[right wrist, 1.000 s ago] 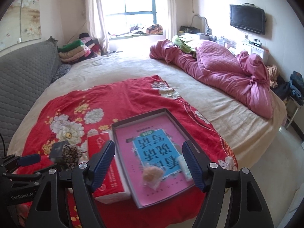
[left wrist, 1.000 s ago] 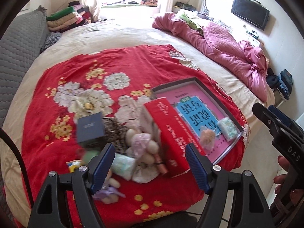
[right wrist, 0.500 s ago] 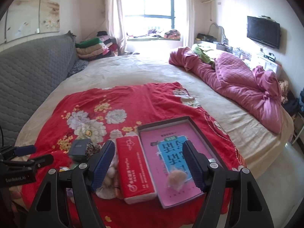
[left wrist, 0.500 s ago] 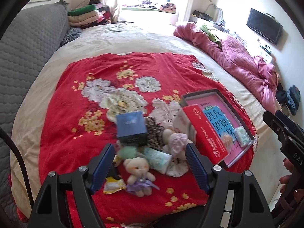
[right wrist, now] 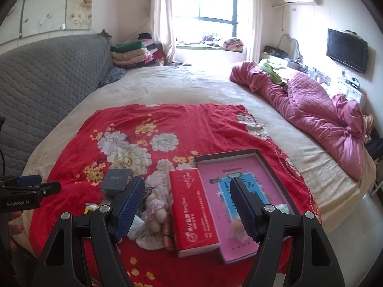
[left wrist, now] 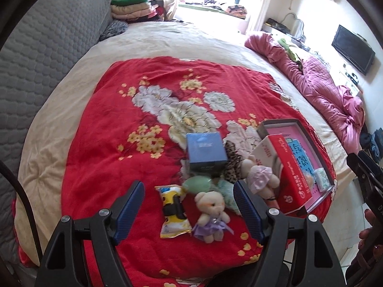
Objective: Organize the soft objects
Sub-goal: 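Move both open grippers back over the pile of items, then grasp the yellow snack packet with the left gripper while the right grasps the pink-dress bear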
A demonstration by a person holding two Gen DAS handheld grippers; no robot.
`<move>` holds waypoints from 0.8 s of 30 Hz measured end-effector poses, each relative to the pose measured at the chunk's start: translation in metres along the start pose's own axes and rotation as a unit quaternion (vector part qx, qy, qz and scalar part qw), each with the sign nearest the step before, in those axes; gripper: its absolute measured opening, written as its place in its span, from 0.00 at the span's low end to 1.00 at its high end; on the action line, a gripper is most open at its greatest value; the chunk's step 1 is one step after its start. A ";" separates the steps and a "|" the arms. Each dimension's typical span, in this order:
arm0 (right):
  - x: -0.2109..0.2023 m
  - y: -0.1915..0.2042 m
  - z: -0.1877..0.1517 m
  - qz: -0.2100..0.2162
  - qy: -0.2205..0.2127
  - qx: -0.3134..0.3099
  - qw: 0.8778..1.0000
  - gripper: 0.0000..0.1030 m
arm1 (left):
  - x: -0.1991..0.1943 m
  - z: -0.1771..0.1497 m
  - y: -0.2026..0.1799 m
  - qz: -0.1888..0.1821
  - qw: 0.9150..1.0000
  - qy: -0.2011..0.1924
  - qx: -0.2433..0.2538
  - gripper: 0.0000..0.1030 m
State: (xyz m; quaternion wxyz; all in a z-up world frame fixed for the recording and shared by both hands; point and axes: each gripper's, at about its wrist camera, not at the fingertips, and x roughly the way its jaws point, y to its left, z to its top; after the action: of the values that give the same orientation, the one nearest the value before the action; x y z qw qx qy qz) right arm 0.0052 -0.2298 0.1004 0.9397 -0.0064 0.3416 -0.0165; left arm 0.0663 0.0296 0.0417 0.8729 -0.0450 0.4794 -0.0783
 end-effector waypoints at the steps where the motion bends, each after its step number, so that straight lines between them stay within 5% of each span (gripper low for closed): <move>1: 0.002 0.004 -0.001 0.003 0.001 -0.003 1.000 0.73 | 0.003 -0.002 0.005 0.003 1.000 0.003 -0.005 0.74; 24: 0.082 0.058 -0.049 0.029 0.087 -0.090 0.992 0.73 | 0.088 -0.045 0.033 0.004 0.995 0.091 -0.040 0.74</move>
State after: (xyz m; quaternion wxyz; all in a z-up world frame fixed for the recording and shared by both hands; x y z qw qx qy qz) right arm 0.0383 -0.1751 0.0088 0.9019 -0.0800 0.4226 0.0409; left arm 0.0781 0.0459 -0.0606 0.8232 -0.0710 0.5601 -0.0594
